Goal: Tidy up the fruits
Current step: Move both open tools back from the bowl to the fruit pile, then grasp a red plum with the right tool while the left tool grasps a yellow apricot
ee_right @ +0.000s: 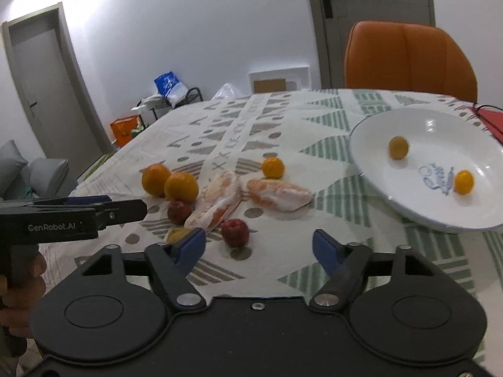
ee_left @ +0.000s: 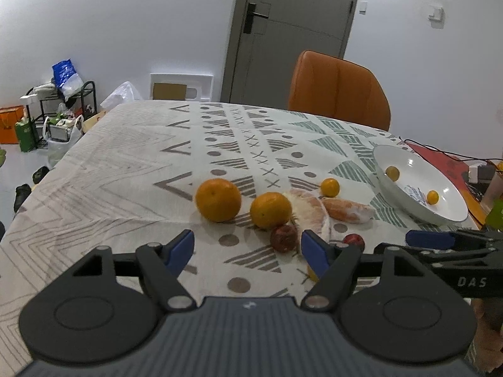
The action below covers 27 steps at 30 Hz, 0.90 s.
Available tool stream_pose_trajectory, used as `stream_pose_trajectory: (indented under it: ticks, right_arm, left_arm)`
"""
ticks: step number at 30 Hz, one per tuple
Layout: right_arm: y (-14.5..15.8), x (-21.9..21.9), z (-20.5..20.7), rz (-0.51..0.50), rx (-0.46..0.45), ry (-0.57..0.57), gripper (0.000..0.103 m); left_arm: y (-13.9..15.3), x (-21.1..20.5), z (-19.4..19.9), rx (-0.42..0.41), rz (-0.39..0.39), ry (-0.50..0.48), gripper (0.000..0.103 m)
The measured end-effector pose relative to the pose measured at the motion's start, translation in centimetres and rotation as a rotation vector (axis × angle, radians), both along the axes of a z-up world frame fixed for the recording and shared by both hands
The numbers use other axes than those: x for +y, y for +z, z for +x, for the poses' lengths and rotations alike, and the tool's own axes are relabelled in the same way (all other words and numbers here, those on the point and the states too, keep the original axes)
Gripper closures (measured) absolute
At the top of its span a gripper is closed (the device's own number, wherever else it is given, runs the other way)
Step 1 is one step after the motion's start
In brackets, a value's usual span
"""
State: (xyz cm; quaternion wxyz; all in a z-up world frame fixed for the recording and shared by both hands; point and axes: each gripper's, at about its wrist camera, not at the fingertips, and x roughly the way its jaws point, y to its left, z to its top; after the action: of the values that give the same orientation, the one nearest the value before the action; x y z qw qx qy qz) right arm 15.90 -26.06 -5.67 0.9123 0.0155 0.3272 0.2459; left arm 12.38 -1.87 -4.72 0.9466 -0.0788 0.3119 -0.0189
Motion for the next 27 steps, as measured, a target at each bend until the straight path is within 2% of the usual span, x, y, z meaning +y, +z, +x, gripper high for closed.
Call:
stream_pose_trajectory:
  ticks: [5, 11, 12, 13, 15, 27]
  right_arm:
    - [-0.5, 1.1, 0.3, -0.005, 0.009, 0.027, 0.039]
    - [-0.9, 2.2, 0.9, -0.006, 0.016, 0.054, 0.051]
    - [-0.9, 2.3, 1.1, -0.006, 0.014, 0.056, 0.057]
    - [-1.0, 2.4, 1.2, -0.005, 0.014, 0.059, 0.068]
    - [-1.2, 2.4, 1.4, -0.005, 0.022, 0.058, 0.081]
    - [-0.5, 0.7, 0.6, 0.029, 0.008, 0.031, 0.082]
  left_arm:
    - [-0.6, 0.7, -0.4, 0.007, -0.009, 0.021, 0.032]
    - [-1.1, 1.5, -0.8, 0.01, -0.028, 0.049, 0.034]
    - [-1.1, 1.6, -0.8, 0.011, -0.027, 0.053, 0.034]
    - [-1.1, 1.8, -0.9, 0.011, -0.027, 0.056, 0.034]
    - [-1.1, 1.9, -0.9, 0.012, -0.028, 0.061, 0.034]
    - [-0.9, 0.4, 0.3, 0.005, -0.04, -0.001, 0.037]
